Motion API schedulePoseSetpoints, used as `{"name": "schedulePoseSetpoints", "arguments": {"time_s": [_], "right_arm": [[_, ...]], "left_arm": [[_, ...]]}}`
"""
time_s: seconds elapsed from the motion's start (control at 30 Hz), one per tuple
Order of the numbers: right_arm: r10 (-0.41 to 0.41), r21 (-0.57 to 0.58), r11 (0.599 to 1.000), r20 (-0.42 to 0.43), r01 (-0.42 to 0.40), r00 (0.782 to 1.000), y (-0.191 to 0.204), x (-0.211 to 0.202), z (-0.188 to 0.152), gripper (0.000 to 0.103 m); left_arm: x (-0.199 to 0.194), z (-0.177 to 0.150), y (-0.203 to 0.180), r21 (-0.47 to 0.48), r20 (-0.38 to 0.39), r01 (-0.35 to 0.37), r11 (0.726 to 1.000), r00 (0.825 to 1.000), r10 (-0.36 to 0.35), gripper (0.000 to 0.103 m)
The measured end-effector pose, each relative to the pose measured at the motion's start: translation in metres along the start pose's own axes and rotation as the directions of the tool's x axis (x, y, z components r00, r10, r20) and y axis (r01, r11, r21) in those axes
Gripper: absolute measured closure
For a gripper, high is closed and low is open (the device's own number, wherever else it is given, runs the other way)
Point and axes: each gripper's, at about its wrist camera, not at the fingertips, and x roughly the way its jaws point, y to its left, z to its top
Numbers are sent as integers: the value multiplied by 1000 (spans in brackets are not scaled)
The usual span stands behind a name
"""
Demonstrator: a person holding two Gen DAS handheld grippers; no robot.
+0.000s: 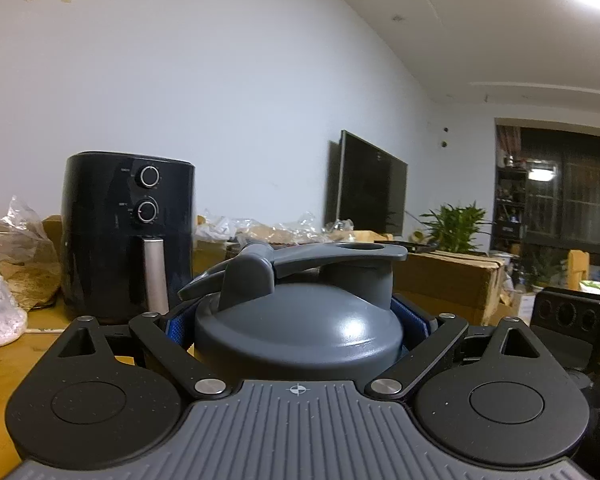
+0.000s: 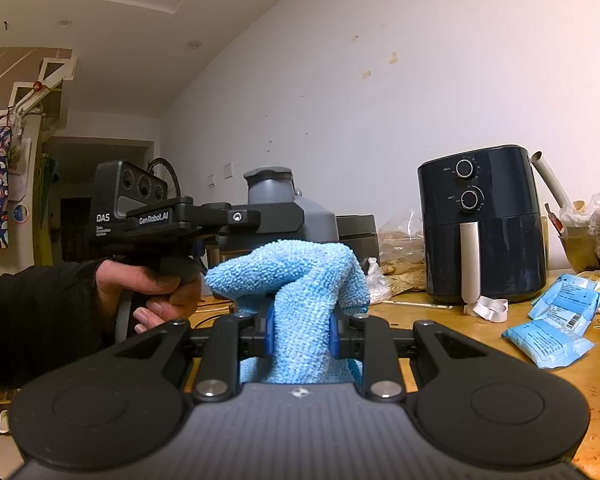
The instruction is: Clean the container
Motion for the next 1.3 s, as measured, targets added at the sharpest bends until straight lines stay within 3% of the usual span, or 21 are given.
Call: {"name": "schedulePoseSetpoints", "arguments": {"time_s": [0.53, 1.3], "right_arm": [[0, -14, 1000, -9, -1, 1000, 2, 1, 1, 79], [-9, -33, 999, -39, 8, 999, 11, 13, 15, 80]], "left_arm": [[1, -2, 12, 14, -6, 121, 993, 993, -121, 7], [3, -1, 13, 11, -11, 125, 992, 992, -125, 7]]}}
